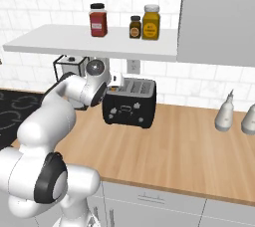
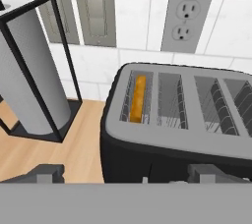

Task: Start the toaster. Once the lever pops up, take the bread to the plate on the dining counter.

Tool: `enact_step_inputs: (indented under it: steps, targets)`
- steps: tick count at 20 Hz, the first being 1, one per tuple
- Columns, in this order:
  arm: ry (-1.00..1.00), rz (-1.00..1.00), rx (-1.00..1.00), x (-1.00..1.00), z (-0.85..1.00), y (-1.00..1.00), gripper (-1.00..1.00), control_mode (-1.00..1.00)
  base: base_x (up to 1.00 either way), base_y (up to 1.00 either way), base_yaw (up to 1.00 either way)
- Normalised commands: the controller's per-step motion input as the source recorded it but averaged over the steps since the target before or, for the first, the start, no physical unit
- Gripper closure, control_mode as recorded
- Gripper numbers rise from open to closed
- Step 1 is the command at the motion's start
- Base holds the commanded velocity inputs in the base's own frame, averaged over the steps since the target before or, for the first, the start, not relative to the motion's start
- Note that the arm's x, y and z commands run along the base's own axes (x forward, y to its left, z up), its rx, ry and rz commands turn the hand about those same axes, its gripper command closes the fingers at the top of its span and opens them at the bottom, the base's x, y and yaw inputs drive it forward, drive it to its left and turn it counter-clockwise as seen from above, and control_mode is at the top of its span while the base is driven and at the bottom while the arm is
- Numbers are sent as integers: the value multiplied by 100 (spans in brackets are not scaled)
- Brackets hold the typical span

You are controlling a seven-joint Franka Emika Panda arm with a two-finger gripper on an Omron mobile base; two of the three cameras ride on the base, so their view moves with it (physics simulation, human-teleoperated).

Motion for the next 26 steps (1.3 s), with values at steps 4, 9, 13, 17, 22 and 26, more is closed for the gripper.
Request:
enact_step_inputs:
  steps: [4, 9, 13, 17, 22, 26]
  targets:
    - [0, 0, 0, 0, 0, 0, -100, -100, 0, 0, 0]
    - [0, 0, 0, 0, 0, 0, -100, -100, 0, 0, 0]
    - [0, 0, 0, 0, 0, 0, -100, -100, 0, 0, 0]
    - [0, 0, 0, 0, 0, 0, -100, -100, 0, 0, 0]
    - [0, 0, 0, 0, 0, 0, -100, -100, 0, 0, 0]
    - [0, 0, 0, 0, 0, 0, -100, -100, 0, 0, 0]
